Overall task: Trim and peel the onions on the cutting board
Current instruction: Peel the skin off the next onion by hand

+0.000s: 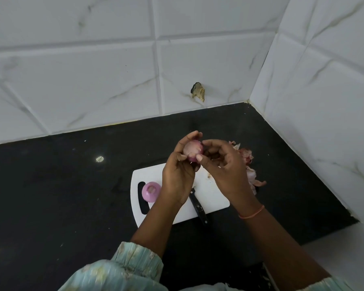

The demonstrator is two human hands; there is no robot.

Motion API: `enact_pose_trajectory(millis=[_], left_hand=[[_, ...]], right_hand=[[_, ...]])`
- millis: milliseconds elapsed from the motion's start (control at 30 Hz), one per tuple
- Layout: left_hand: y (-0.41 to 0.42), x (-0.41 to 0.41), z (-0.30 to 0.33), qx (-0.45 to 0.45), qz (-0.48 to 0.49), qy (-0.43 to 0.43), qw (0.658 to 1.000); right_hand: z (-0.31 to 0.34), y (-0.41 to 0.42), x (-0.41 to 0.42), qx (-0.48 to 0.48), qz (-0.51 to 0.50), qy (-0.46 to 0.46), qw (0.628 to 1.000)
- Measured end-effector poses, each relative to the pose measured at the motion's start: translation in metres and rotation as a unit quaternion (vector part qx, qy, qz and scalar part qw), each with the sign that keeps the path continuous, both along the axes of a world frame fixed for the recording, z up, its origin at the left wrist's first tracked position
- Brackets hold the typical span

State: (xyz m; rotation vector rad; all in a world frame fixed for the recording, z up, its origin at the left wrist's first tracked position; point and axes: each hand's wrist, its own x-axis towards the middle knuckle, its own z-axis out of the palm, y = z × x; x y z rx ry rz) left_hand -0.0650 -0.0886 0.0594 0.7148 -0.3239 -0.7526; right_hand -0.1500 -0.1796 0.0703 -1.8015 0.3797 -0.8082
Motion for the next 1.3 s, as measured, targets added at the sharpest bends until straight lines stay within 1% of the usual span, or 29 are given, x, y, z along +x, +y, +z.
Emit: enact_pose_trajectory(millis=[67, 200, 300, 400, 567, 700, 833, 1100, 1300], left_hand=[[0.001, 0.001, 0.003, 0.000, -0.006, 0.017, 1.000], [0.004, 0.003, 0.001, 0.018, 0.002, 0.018, 1.000], [0.006, 0.006, -0.001, 0.028, 0.006, 0.040, 0.999], [0.006, 0.008, -0.001, 0.017, -0.001, 0.048, 0.999], [0.009, 0.007, 0.001, 0.021, -0.022, 0.017, 0.999], [0.011, 0.005, 0.002, 0.028, -0.014, -0.018, 0.999], [0.013, 0.004, 0.001, 0.036, -0.017, -0.066, 0.997], [0.012, 0.001, 0.002, 0.056, 0.006, -0.111, 0.992], [0.012, 0.000, 0.000, 0.057, 0.012, -0.127, 0.990]], right_hand=[[-0.001, -0.001, -0.001, 0.015, 0.009, 0.002, 1.000], [0.000, -0.003, -0.001, 0.028, 0.026, -0.002, 0.999], [0.003, -0.001, 0.001, 0.048, 0.045, 0.000, 0.998], [0.004, 0.000, 0.002, 0.027, 0.060, 0.016, 0.998], [0.004, 0.001, -0.001, -0.017, 0.021, 0.010, 1.000], [0.005, 0.005, -0.001, -0.014, -0.008, 0.004, 1.000], [0.009, 0.006, -0.003, -0.006, -0.012, 0.006, 1.000], [0.013, 0.008, -0.006, -0.084, -0.028, 0.000, 0.996], [0.006, 0.007, -0.006, -0.181, -0.058, 0.025, 0.981]])
